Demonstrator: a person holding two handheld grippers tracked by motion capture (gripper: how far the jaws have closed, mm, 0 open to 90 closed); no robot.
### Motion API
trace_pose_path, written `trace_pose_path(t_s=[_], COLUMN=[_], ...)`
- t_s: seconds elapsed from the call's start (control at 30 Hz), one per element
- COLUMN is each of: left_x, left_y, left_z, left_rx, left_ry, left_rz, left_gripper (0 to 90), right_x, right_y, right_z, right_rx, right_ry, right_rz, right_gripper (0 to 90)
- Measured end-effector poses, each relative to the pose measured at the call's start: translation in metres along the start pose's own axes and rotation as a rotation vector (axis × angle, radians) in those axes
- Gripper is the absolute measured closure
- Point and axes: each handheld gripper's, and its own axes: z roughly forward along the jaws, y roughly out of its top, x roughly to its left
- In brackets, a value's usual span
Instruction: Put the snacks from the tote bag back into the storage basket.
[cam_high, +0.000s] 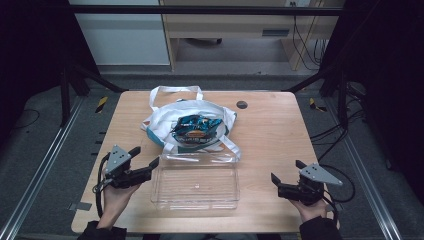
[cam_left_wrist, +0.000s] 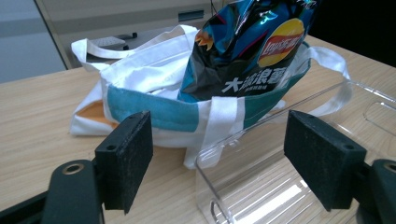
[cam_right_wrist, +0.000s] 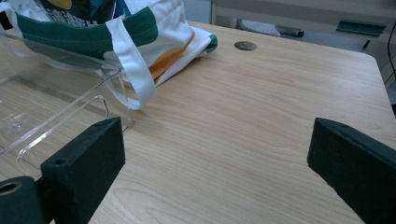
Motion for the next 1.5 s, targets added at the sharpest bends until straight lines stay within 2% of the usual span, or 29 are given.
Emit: trace_pose_path(t_s=[0.27,0.63,0.93,1.17,1.43,1.5], left_x=[-0.005,-0.011,-0.01,-0.009,-0.013,-0.013], left_y=[0.01,0.025,0.038,0.043,0.047,0.048], left_z=[0.004,0.012,0.018,0.026,0.039,0.042], left_rx=[-0.01,-0.014,-0.046,-0.047,-0.034,-0.034], left_ry=[-0.009,-0.011,-0.005,0.005,0.011,0.01], left_rz=[0.003,0.043,0.027,0.025,0.054,0.049], left_gripper=[25.3,26.8,27.1,27.4,27.8,27.9], right_x=[0.001,0.001,0.0,0.0,0.0,0.0], right_y=[0.0,0.0,0.001,0.0,-0.001,-0.001], right_z=[0.0,0.001,0.0,0.0,0.001,0.001], right_rx=[0.002,0.007,0.001,0.009,0.016,0.016], right_ry=[-0.008,-0.008,-0.015,-0.016,-0.016,-0.016], right_rz=[0.0,0.006,0.003,0.003,0.004,0.004], right_gripper=[4.4,4.5,4.5,4.4,4.5,4.5])
